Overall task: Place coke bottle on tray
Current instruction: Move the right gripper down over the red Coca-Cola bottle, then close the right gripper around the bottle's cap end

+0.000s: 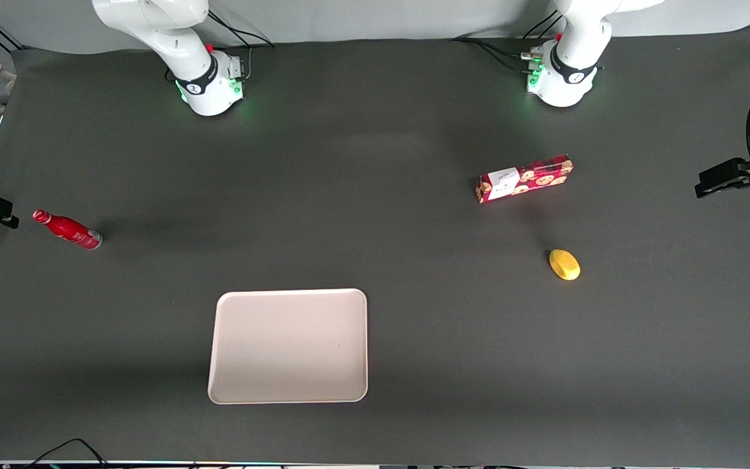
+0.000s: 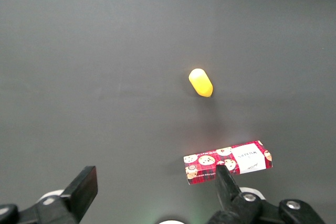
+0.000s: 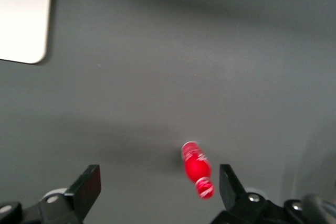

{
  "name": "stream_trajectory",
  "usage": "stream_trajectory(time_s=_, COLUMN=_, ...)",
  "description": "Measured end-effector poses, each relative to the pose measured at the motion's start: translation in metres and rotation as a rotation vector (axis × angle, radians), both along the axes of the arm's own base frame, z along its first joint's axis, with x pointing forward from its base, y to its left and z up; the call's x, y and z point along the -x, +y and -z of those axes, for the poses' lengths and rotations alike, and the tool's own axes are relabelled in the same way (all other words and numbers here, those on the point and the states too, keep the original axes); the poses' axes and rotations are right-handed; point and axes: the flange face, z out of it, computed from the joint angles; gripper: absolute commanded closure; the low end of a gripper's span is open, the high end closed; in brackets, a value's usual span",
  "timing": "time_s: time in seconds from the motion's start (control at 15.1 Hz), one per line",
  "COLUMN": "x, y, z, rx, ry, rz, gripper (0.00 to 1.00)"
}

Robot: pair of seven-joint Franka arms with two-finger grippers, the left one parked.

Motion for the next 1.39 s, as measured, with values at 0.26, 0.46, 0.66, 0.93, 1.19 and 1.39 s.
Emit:
stream_trajectory(time_s=0.26, x=0.016, y=-0.031, z=0.059, rx=0.018, ry=-0.005, rz=-0.051, gripper=0.0)
stream_trajectory(time_s=0.46, x=0.035, y=-0.046, z=0.1, rx=-0.016, ry=-0.021, rz=-0.053, gripper=0.0)
stream_trajectory(time_s=0.66, x=0.058, y=-0.063, z=0.133, rx=-0.033, ry=-0.024, rz=-0.064, gripper=0.0)
stream_trajectory(time_s=0.93, x=0.081, y=-0.075, z=0.165, rx=-0.009, ry=-0.032, rz=-0.1, gripper=0.0)
stream_trajectory(time_s=1.19, x=0.099, y=-0.083, z=0.187, rx=0.007, ry=-0.035, rz=-0.112, gripper=0.0)
stream_trajectory(time_s=1.39, x=0.109, y=-0.087, z=0.197, rx=0.011, ry=-0.03, rz=-0.112, gripper=0.0)
